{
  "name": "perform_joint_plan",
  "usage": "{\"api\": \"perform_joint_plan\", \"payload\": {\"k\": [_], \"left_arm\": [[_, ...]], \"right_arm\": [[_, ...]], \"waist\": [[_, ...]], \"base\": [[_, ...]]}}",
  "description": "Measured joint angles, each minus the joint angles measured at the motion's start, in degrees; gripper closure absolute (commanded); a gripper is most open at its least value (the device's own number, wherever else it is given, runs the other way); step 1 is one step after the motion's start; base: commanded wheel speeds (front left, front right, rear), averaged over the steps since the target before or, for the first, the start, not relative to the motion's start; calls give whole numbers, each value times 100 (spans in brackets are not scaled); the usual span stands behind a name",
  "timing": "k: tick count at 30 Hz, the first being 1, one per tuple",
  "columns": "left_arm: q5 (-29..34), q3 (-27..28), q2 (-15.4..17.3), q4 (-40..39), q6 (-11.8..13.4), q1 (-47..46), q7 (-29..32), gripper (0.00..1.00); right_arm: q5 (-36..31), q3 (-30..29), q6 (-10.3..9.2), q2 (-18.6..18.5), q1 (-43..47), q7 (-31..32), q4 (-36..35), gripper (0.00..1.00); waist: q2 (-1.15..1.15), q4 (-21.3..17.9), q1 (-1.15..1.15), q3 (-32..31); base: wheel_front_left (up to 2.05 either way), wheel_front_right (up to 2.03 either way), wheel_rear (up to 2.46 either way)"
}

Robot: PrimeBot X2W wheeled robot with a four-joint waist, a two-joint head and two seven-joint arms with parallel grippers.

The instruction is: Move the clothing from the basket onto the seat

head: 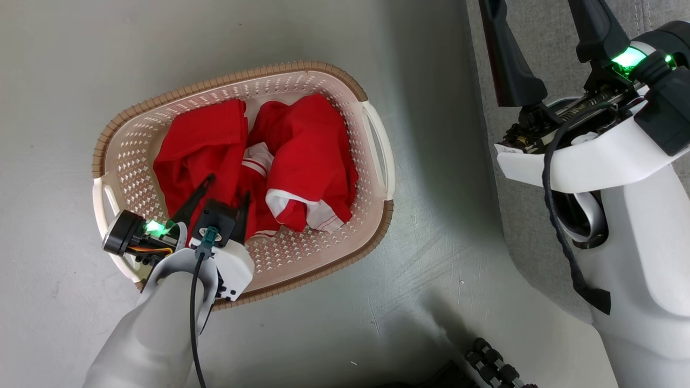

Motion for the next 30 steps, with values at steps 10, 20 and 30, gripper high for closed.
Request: {"api": "perform_joint_plan", "payload": {"k": [10, 20, 30], "left_arm": [[-43, -10, -30, 207, -12, -96, 0, 100], [-199, 83, -31, -448, -46, -223, 0, 100], [-392, 219, -34, -1426, -137, -55, 0, 100]], "right_arm": [[20, -20, 0, 0, 0, 0, 122, 0], [0, -138, 0, -2, 14, 0, 210, 0], [-107, -389, 0, -7, 114, 0, 375, 0]], "waist": [[0, -8, 0, -42], [0, 57, 0, -231], [0, 224, -1, -583]], "base": [[0, 0, 0], [0, 0, 0], [0, 0, 0]]}}
